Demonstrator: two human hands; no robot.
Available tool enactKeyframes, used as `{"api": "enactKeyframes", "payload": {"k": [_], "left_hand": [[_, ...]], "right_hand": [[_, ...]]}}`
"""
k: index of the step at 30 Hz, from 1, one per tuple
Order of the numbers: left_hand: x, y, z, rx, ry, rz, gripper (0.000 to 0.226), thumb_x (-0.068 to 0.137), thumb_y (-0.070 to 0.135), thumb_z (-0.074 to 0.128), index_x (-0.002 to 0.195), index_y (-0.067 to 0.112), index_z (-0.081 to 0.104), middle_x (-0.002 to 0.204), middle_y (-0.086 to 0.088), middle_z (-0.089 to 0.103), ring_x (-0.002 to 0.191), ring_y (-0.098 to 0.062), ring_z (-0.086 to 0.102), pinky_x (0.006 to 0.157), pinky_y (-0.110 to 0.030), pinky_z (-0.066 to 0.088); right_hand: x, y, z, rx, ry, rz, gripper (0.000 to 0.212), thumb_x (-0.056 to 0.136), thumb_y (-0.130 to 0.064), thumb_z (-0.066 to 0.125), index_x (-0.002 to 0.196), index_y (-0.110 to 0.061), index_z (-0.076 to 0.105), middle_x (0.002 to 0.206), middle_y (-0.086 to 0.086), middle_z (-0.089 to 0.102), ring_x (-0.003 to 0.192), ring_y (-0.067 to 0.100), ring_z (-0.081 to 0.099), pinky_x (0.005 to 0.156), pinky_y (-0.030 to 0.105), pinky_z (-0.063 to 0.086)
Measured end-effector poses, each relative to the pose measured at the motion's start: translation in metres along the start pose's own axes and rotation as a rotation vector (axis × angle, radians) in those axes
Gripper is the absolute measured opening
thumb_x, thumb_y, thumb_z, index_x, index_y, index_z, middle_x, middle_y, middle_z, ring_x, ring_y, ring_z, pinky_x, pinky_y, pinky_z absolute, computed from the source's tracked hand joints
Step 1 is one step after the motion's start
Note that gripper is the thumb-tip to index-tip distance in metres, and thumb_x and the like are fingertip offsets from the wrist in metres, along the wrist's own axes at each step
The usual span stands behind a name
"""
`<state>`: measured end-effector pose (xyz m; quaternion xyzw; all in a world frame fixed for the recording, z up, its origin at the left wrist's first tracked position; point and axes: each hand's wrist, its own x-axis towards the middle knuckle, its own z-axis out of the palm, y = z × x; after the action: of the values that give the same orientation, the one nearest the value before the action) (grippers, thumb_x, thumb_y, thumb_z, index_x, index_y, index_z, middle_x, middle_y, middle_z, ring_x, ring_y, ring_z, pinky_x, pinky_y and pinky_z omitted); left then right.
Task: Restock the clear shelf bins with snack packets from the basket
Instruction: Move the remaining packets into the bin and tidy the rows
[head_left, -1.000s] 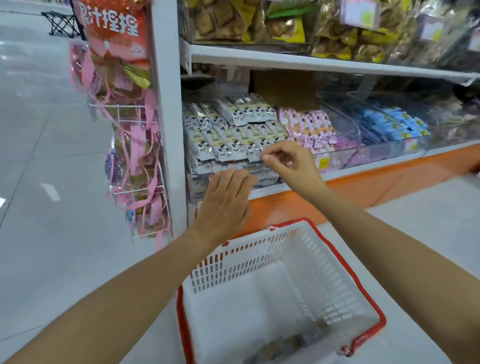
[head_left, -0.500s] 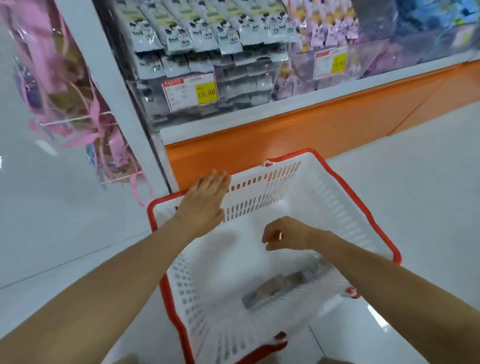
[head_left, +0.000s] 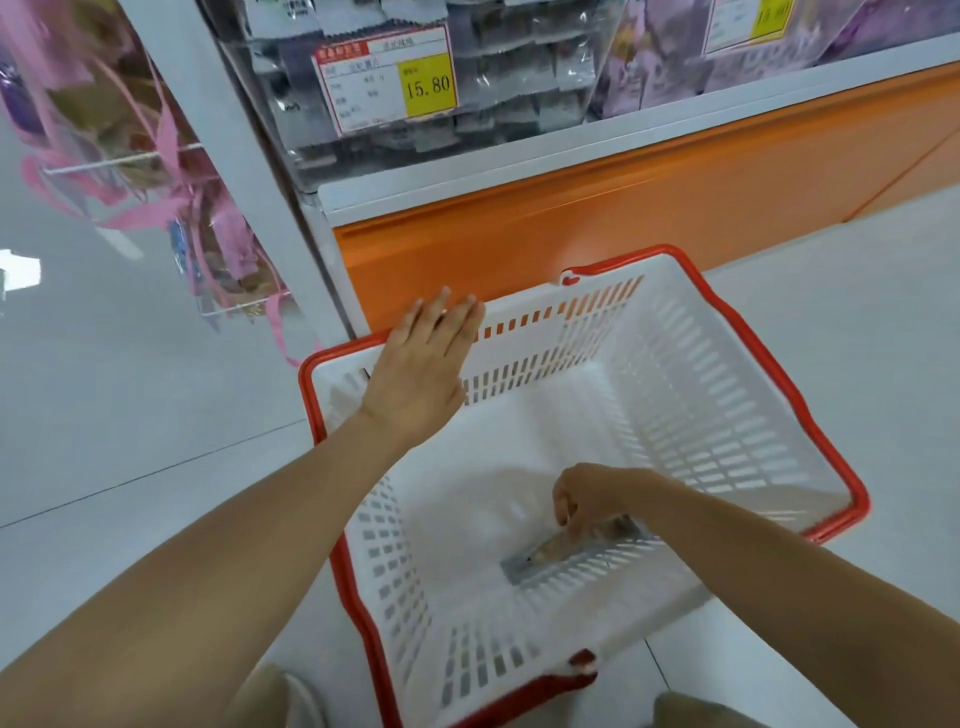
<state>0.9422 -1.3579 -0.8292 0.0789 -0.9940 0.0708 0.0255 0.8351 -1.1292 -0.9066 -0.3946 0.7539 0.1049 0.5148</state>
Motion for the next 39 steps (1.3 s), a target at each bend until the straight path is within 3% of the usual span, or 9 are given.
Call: {"api": "enactKeyframes", "payload": {"k": [6, 11, 16, 21, 25, 28, 31, 34, 39], "left_hand": [[0.001, 0.003, -0.005, -0.039, -0.037, -0.025, 0.082, 0.098, 0.040, 0.046, 0.156, 0.014, -0.006, 0.165, -0.005, 0.000, 0.151, -0.027, -0.008, 0.121, -0.044, -0.008], [-0.002, 0.007, -0.012, -0.118, -0.001, 0.030, 0.083, 0.095, 0.034, 0.054, 0.156, 0.010, 0.004, 0.165, -0.009, 0.001, 0.151, -0.029, -0.008, 0.121, -0.047, -0.011], [-0.005, 0.020, -0.030, -0.215, 0.030, 0.183, 0.066, 0.091, 0.043, 0.060, 0.147, 0.018, 0.037, 0.151, -0.005, 0.039, 0.138, -0.024, 0.033, 0.118, -0.045, 0.017], [-0.004, 0.028, -0.044, -0.485, -0.024, 0.129, 0.040, 0.095, 0.040, 0.060, 0.131, 0.024, 0.055, 0.131, 0.003, 0.059, 0.115, -0.016, 0.055, 0.104, -0.034, 0.044], [-0.003, 0.024, -0.060, -0.835, -0.118, -0.030, 0.031, 0.099, 0.028, 0.056, 0.127, 0.015, 0.058, 0.126, -0.001, 0.064, 0.106, -0.020, 0.063, 0.086, -0.028, 0.050], [0.001, 0.018, -0.072, -1.123, -0.143, -0.163, 0.034, 0.100, 0.019, 0.054, 0.133, 0.012, 0.054, 0.129, -0.001, 0.062, 0.113, -0.020, 0.061, 0.091, -0.032, 0.052], [0.006, 0.013, -0.090, -1.361, -0.126, -0.202, 0.034, 0.101, 0.014, 0.052, 0.134, 0.011, 0.053, 0.127, -0.001, 0.063, 0.108, -0.015, 0.063, 0.095, -0.033, 0.053], [0.009, 0.009, -0.112, -1.437, -0.099, -0.138, 0.025, 0.101, 0.011, 0.050, 0.124, 0.012, 0.059, 0.124, -0.005, 0.066, 0.107, -0.018, 0.064, 0.096, -0.035, 0.052], [0.011, -0.003, -0.153, -1.204, 0.134, -0.114, 0.022, 0.100, 0.020, 0.053, 0.120, 0.015, 0.060, 0.113, 0.001, 0.067, 0.099, -0.013, 0.064, 0.090, -0.037, 0.054]], "right_hand": [[-0.013, -0.002, -0.021, 0.164, 0.131, -0.031, 0.022, 0.087, -0.028, 0.070, 0.101, -0.011, 0.073, 0.078, -0.006, 0.067, 0.064, 0.002, 0.058, 0.062, 0.013, 0.042], [-0.035, -0.008, -0.049, 0.470, 0.371, -0.039, 0.015, 0.089, -0.021, 0.065, 0.099, -0.011, 0.070, 0.091, 0.002, 0.067, 0.081, 0.014, 0.060, 0.068, 0.022, 0.049], [-0.071, -0.024, -0.072, 0.792, 0.565, -0.195, 0.014, 0.092, -0.012, 0.062, 0.104, -0.009, 0.068, 0.099, -0.001, 0.066, 0.084, 0.017, 0.061, 0.071, 0.022, 0.052], [-0.100, -0.033, -0.087, 0.966, 0.660, -0.291, 0.009, 0.093, -0.020, 0.064, 0.095, -0.014, 0.070, 0.088, 0.001, 0.068, 0.083, 0.019, 0.063, 0.081, 0.028, 0.053], [-0.120, -0.041, -0.094, 1.113, 0.719, -0.403, 0.034, 0.092, -0.040, 0.061, 0.113, -0.013, 0.066, 0.095, 0.005, 0.072, 0.085, 0.019, 0.067, 0.083, 0.027, 0.055], [-0.130, -0.047, -0.099, 1.005, 0.766, -0.421, 0.038, 0.086, -0.033, 0.071, 0.121, -0.022, 0.060, 0.111, 0.003, 0.069, 0.101, 0.017, 0.066, 0.092, 0.034, 0.053], [-0.139, -0.060, -0.105, 0.806, 0.827, -0.431, 0.046, 0.078, -0.024, 0.080, 0.118, -0.024, 0.057, 0.110, -0.002, 0.066, 0.100, 0.010, 0.063, 0.086, 0.031, 0.055], [-0.152, -0.075, -0.118, 0.682, 0.949, -0.475, 0.041, 0.077, -0.015, 0.081, 0.109, -0.023, 0.056, 0.105, 0.001, 0.065, 0.087, 0.005, 0.060, 0.069, 0.021, 0.052], [-0.183, -0.083, -0.143, 0.652, 1.126, -0.565, 0.033, 0.080, -0.007, 0.078, 0.109, -0.010, 0.064, 0.097, 0.005, 0.065, 0.078, 0.011, 0.058, 0.069, 0.032, 0.054]]}}
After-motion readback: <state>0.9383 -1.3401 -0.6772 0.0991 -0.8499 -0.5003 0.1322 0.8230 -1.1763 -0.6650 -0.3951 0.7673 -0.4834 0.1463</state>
